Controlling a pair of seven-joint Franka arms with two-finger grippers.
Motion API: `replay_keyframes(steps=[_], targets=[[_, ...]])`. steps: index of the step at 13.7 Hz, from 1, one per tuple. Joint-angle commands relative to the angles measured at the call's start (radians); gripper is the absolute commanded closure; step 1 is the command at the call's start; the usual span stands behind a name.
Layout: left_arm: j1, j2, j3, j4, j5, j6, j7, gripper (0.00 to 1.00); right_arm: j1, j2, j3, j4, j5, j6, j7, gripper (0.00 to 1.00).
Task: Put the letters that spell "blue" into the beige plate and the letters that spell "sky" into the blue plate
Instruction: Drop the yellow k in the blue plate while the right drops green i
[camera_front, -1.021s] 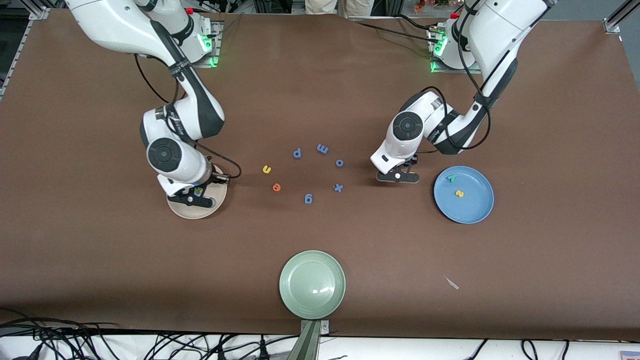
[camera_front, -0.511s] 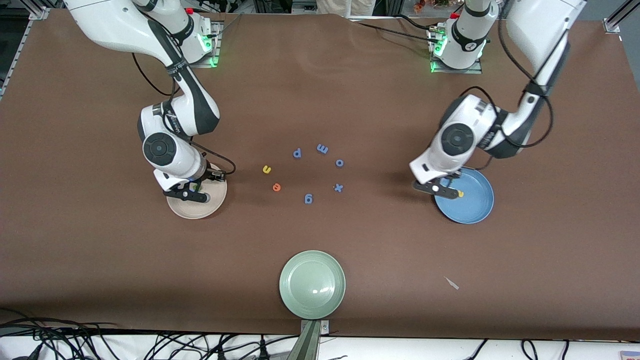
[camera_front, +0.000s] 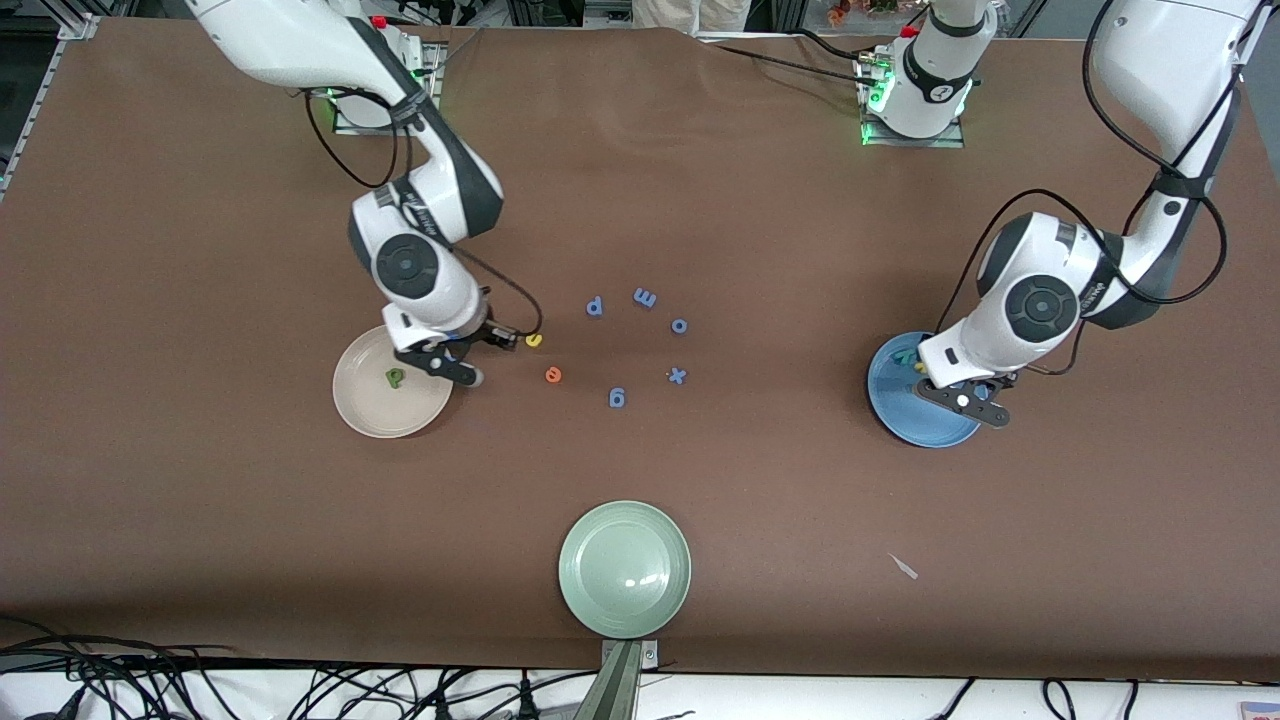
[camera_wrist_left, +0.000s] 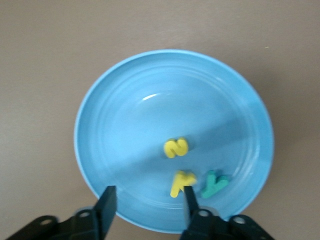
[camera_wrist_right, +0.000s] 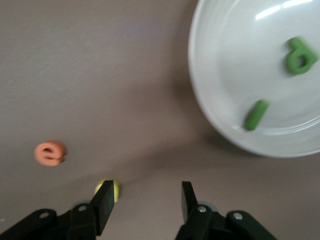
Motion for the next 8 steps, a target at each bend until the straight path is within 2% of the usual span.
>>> replay_keyframes(steps=[1,3,4,6,8], targets=[[0.0,-0.029,-0.045,0.056,0.014,-0.061,0.011,0.0,0.036,0.054,0.003,0.026,-0.008,0.054,0.076,0.38],[0.006,-0.036,-0.094,0.157,-0.007,-0.197,0.01,0.0,0.053,0.088,0.003,0.023,-0.014,0.109,0.099,0.38],[0.006,-0.037,-0.11,0.23,-0.063,-0.268,0.01,0.0,0.062,0.096,0.003,0.022,-0.02,0.12,0.101,0.38],[0.006,-0.036,-0.111,0.376,-0.151,-0.392,0.011,0.0,0.063,0.104,0.003,0.017,-0.046,0.125,0.103,0.38],[0.005,-0.055,-0.114,0.499,-0.157,-0.481,0.01,0.0,0.063,0.111,0.003,0.011,-0.052,0.131,0.103,0.38]])
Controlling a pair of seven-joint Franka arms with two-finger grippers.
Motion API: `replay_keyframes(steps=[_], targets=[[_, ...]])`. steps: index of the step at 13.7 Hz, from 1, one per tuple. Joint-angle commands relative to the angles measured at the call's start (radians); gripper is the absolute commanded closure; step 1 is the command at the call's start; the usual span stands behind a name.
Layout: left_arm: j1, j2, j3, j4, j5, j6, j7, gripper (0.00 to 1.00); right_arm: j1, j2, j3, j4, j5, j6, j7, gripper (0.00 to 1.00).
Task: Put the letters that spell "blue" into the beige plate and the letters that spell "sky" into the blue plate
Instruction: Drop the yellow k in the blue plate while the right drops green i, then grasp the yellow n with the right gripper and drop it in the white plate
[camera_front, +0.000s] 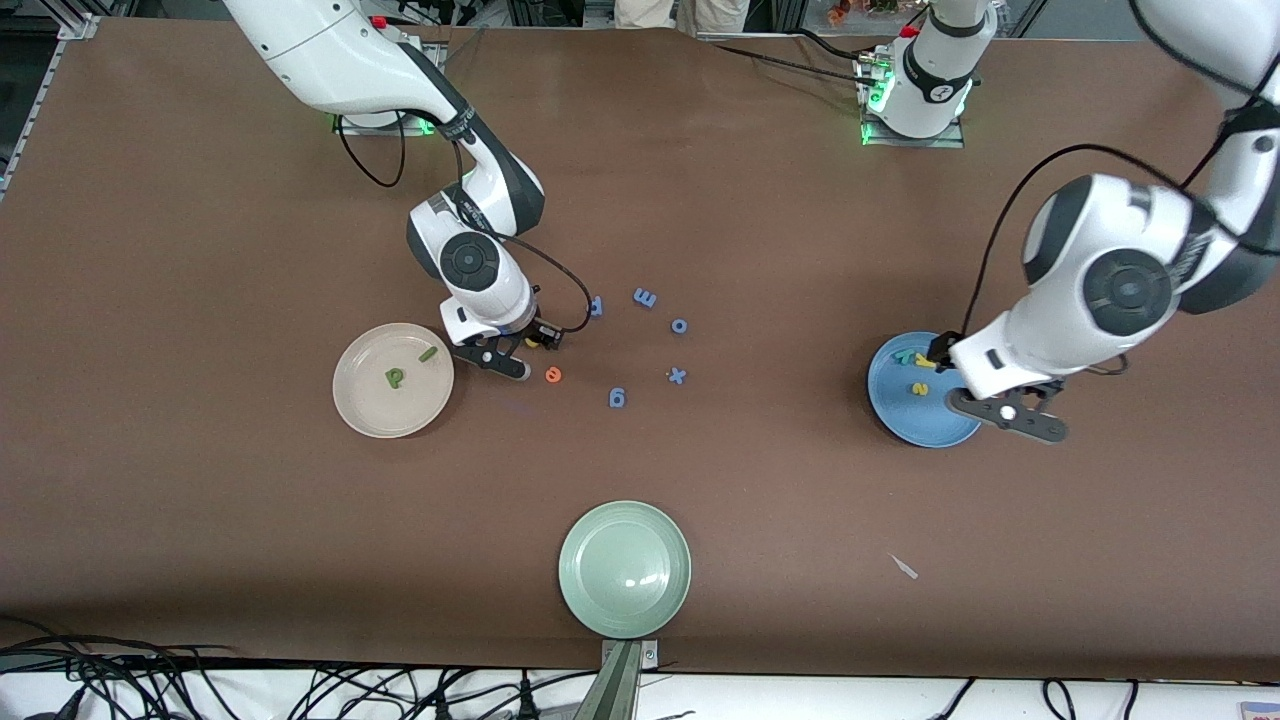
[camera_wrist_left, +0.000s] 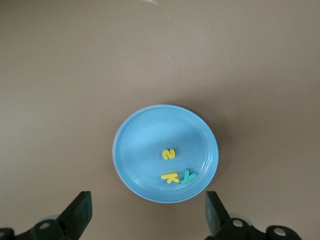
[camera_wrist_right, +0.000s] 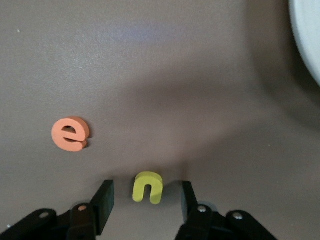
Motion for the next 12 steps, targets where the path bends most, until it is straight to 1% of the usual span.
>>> replay_keyframes(steps=[1,2,3,4,5,6,7,8,9,10,11,12], targets=[[-0.005,-0.007,-0.006,0.172,-0.029,-0.142,0.013,0.0,0.002,0.008,0.002,0.004,-0.025,0.01,0.025,0.38],[-0.006,-0.007,-0.009,0.235,-0.029,-0.203,0.013,0.0,0.002,0.008,0.002,-0.003,-0.025,0.015,0.025,0.42],[-0.008,-0.019,0.0,0.29,-0.032,-0.254,0.014,0.0,0.002,0.008,0.002,-0.006,-0.025,0.019,0.025,0.47],[-0.02,-0.084,0.01,0.286,-0.067,-0.254,-0.002,0.0,0.002,0.007,0.002,-0.006,-0.027,0.019,0.025,0.54],[-0.025,-0.118,0.03,0.282,-0.091,-0.262,-0.015,0.0,0.0,0.007,0.002,-0.006,-0.032,0.019,0.023,0.6],[-0.051,-0.154,0.103,0.275,-0.143,-0.27,-0.013,0.0,0.0,0.007,0.002,-0.006,-0.032,0.019,0.023,0.66],[-0.13,-0.183,0.22,0.24,-0.209,-0.264,-0.016,0.0,0.0,0.005,0.002,-0.006,-0.032,0.019,0.02,0.7],[-0.217,-0.218,0.332,0.208,-0.251,-0.26,-0.015,0.0,-0.001,0.004,0.002,-0.006,-0.032,0.016,0.017,0.73],[-0.265,-0.246,0.399,0.164,-0.275,-0.248,-0.015,0.0,-0.009,-0.005,0.0,-0.006,-0.032,0.01,0.005,0.73],[-0.285,-0.283,0.419,0.103,-0.288,-0.195,-0.018,0.0,-0.026,-0.027,-0.001,-0.005,-0.032,0.007,-0.03,0.73],[-0.293,-0.327,0.43,0.017,-0.289,-0.117,-0.018,0.0,-0.059,-0.057,0.0,-0.005,-0.032,-0.023,-0.07,0.73],[-0.314,-0.365,0.456,-0.035,-0.288,-0.087,-0.007,0.0,-0.087,-0.082,-0.001,0.003,-0.029,-0.081,-0.136,0.73]])
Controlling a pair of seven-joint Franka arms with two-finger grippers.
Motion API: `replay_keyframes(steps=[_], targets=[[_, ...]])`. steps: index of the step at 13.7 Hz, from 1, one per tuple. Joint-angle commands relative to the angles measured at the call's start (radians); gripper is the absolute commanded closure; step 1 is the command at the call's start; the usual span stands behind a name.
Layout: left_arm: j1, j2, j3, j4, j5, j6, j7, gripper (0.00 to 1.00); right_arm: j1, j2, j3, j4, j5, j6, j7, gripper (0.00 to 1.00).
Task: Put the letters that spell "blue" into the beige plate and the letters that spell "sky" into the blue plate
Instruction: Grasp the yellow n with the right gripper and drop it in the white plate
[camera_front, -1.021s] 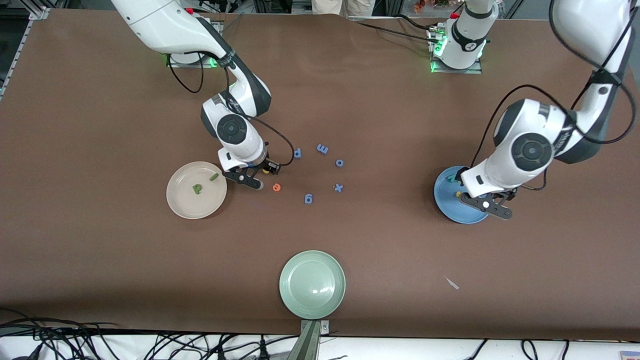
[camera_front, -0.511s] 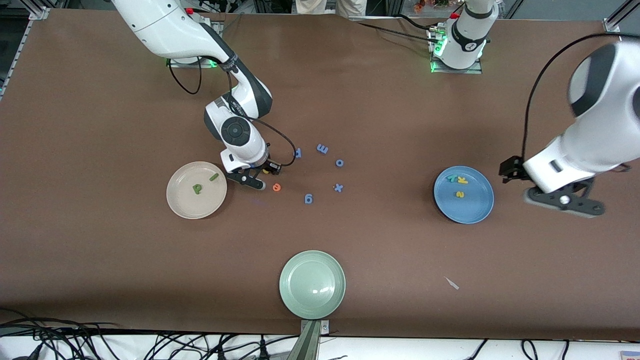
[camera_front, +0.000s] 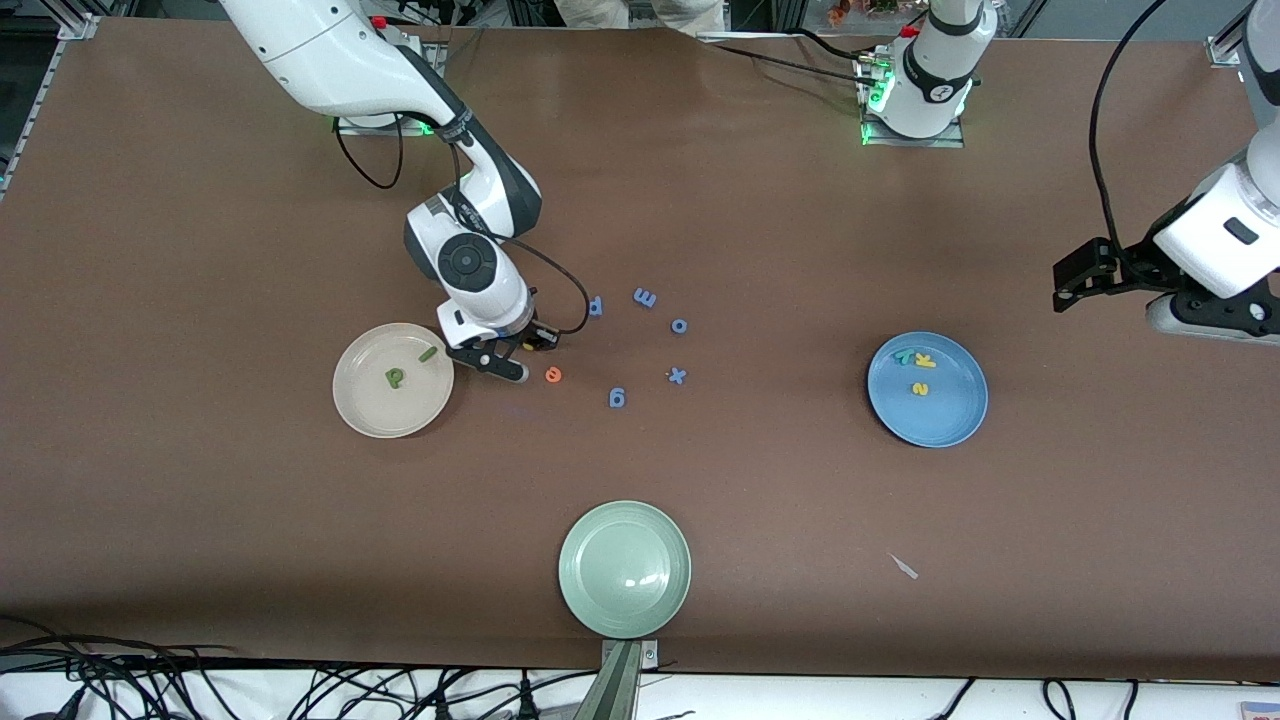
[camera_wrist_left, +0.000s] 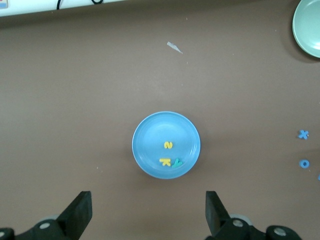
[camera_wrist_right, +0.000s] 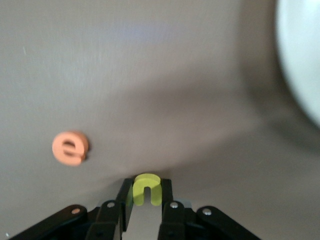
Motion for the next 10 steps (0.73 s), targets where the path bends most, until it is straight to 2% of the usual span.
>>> replay_keyframes(steps=[1,3,7,10], targets=[[-0.071,-0.123,0.083,-0.182,-0.025,0.09,-0.004,0.0,-0.086,-0.093,0.006,-0.001,-0.003,-0.126,-0.167,0.73],[-0.074,-0.11,0.082,-0.163,-0.025,0.09,-0.01,0.0,-0.132,-0.136,-0.003,-0.005,-0.002,-0.183,-0.305,0.73],[-0.076,-0.106,0.078,-0.151,-0.025,0.056,-0.01,0.0,-0.171,-0.159,-0.084,-0.011,-0.002,-0.216,-0.528,0.71],[-0.076,-0.103,0.079,-0.15,-0.025,0.053,-0.001,0.0,-0.174,-0.149,-0.086,-0.011,0.007,-0.185,-0.519,0.56]])
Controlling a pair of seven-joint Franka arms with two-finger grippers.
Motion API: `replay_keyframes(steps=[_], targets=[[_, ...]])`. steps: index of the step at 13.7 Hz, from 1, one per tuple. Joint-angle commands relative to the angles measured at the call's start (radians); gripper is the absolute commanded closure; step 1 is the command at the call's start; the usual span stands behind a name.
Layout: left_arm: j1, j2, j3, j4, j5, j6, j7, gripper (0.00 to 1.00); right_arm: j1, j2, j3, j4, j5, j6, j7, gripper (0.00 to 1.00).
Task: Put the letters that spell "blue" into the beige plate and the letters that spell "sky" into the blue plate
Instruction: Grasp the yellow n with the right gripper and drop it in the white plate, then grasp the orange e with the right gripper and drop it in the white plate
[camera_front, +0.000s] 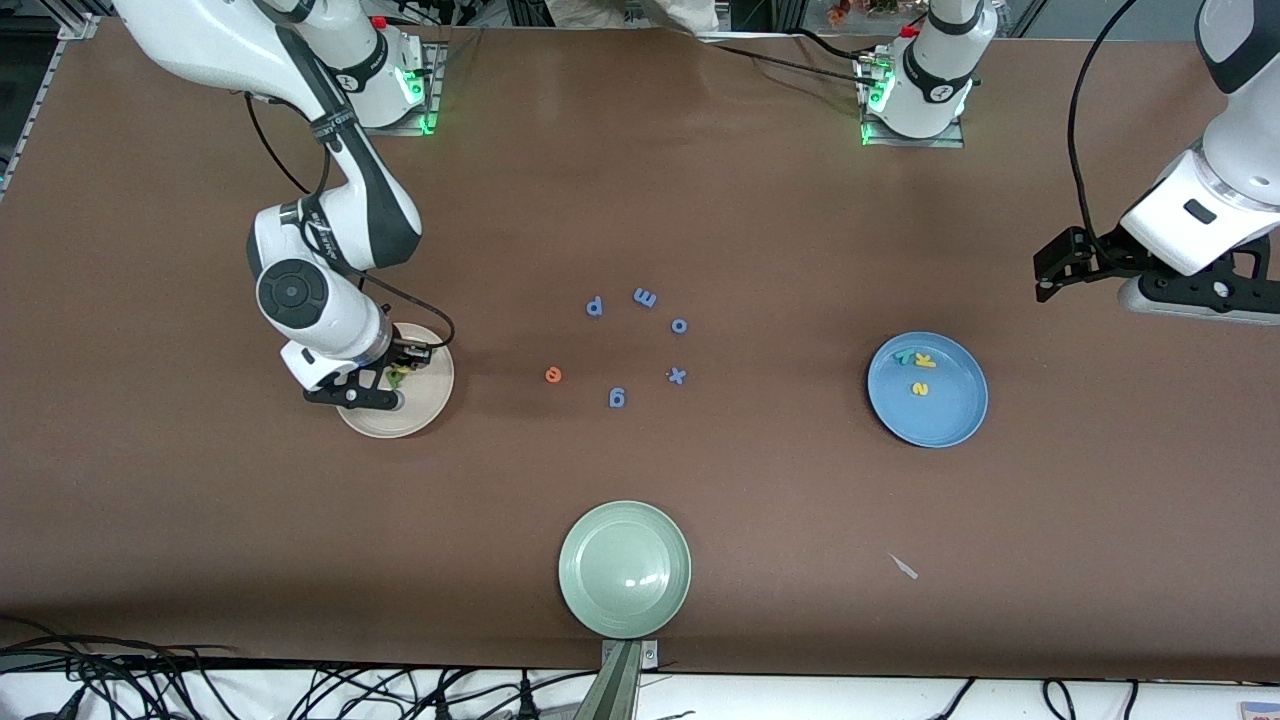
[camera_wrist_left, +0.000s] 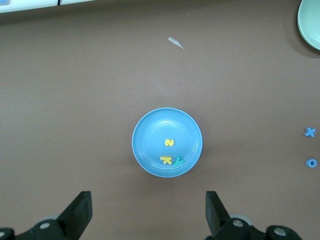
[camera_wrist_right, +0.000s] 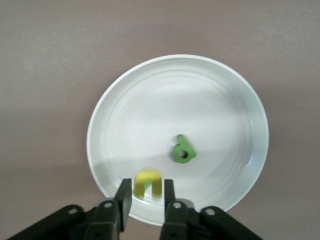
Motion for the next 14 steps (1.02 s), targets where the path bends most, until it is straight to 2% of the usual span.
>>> replay_keyframes(steps=[1,5,10,14], targets=[[-0.013,-0.02,0.017,-0.014,-0.026,-0.009,0.002,0.0,0.003,0.0,0.006,-0.015,0.009,0.024,-0.001,0.5],[-0.013,-0.02,0.016,-0.012,-0.024,-0.009,0.005,0.0,0.021,0.028,0.007,0.02,0.084,0.03,0.06,0.43],[-0.015,-0.021,0.016,-0.012,-0.024,-0.01,0.005,0.0,0.122,0.193,0.015,0.253,0.102,0.027,0.267,0.39],[-0.015,-0.021,0.016,-0.012,-0.024,-0.012,0.005,0.0,0.199,0.273,0.018,0.334,0.098,0.032,0.39,0.37]])
